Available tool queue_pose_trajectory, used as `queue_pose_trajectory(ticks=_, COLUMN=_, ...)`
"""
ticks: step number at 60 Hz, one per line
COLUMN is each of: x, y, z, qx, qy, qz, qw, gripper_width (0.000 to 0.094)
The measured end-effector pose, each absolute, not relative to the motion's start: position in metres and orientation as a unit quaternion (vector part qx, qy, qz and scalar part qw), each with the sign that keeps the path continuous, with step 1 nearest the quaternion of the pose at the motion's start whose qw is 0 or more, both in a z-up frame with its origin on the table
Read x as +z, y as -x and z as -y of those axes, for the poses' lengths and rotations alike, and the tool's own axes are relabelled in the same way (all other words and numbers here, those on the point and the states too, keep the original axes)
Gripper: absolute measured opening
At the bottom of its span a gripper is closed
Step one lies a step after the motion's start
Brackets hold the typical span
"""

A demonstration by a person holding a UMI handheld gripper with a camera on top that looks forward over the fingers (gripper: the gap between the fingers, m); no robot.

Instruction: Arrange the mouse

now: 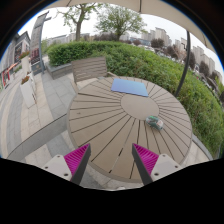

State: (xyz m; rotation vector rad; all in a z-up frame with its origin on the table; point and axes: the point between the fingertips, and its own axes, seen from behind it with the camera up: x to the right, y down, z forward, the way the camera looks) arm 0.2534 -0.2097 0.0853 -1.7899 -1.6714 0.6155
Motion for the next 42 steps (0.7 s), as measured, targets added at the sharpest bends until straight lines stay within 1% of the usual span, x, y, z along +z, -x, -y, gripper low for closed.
queue_pose_trajectory(ticks=6, x=0.082, y=-0.261, z=0.163, qx=0.212, qy=0.703, qz=0.6, qw=0.317, gripper_width=0.0851)
queue_pose_trajectory(ticks=7, x=0.082, y=-0.26, z=0.165, qx=0.207, qy=0.707, qz=0.595, qw=0.32, gripper_width=0.0853)
queue_pose_trajectory(ticks=9, x=0.08, y=-0.264, z=0.138, qx=0.203, qy=0.713, qz=0.589, qw=0.323, gripper_width=0.0853)
queue_pose_trajectory(ticks=22, x=0.072, y=-0.282, z=0.06, qx=0.173, qy=0.745, qz=0.541, qw=0.349, gripper_width=0.0853)
queue_pose_trajectory(ticks=30, x=0.064, y=-0.287, z=0.033, qx=0.168, qy=0.757, qz=0.523, qw=0.355, gripper_width=0.0854)
queue_pose_trajectory(ticks=42, x=0.057, y=-0.265, z=0.013, qx=0.189, qy=0.748, qz=0.517, qw=0.37, gripper_width=0.0855)
